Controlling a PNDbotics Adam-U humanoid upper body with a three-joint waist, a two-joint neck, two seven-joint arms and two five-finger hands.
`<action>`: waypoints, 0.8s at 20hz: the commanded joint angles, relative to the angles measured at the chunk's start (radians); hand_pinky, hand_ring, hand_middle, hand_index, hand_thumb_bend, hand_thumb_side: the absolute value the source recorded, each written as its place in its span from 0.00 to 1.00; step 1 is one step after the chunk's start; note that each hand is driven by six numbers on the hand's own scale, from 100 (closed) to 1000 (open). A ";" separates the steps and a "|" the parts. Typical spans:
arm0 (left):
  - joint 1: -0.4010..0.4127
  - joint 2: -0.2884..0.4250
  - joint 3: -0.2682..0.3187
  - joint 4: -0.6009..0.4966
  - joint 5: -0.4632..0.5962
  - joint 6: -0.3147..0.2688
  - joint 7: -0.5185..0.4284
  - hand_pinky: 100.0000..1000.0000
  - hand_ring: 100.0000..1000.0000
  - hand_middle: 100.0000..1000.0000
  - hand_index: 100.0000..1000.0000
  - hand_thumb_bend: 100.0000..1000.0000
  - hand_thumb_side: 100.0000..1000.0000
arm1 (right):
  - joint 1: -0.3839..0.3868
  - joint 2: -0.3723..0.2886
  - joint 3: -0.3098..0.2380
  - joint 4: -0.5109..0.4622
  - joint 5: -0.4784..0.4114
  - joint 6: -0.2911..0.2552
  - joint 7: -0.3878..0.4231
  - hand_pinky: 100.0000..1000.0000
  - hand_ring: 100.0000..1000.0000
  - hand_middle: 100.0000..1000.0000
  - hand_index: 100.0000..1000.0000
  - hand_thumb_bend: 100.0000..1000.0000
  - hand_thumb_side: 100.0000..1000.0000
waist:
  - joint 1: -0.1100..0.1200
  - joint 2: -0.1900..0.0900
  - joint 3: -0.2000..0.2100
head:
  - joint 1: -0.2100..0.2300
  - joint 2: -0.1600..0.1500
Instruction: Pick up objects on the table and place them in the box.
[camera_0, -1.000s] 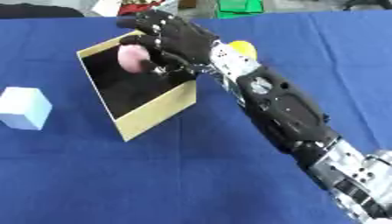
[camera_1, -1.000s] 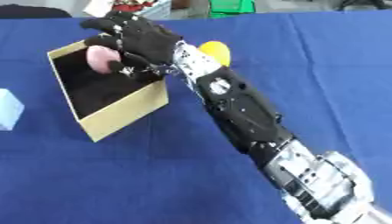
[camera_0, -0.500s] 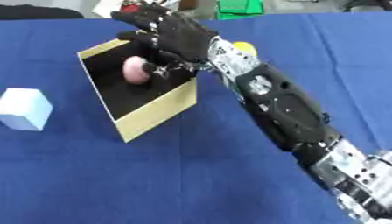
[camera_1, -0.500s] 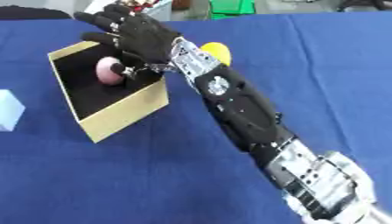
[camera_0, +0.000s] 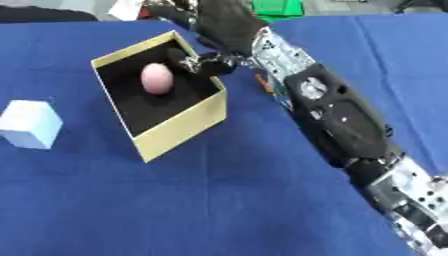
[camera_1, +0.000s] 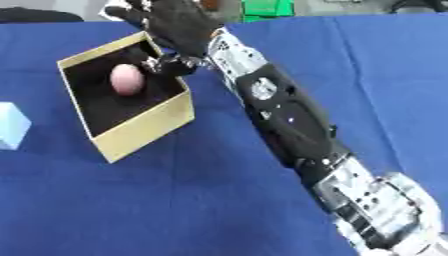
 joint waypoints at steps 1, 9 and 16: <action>-0.007 0.010 0.003 -0.021 -0.002 -0.002 0.001 0.71 0.62 0.68 0.78 0.33 1.00 | -0.025 -0.056 -0.023 -0.054 -0.095 0.082 0.068 0.90 0.95 0.96 0.92 0.00 0.45 | 0.002 -0.019 -0.001 | 0.007 -0.010; -0.005 0.013 0.007 -0.021 -0.008 -0.001 0.005 0.71 0.62 0.68 0.78 0.33 1.00 | -0.016 -0.146 -0.028 -0.107 -0.249 0.223 0.269 0.91 1.00 0.97 0.95 0.00 0.74 | 0.000 -0.021 -0.011 | 0.023 -0.008; -0.004 0.014 0.007 -0.021 -0.009 0.000 0.007 0.71 0.62 0.68 0.78 0.33 1.00 | -0.004 -0.187 -0.028 -0.157 -0.336 0.266 0.465 0.94 1.00 1.00 1.00 0.07 0.52 | -0.001 -0.024 -0.017 | 0.026 -0.009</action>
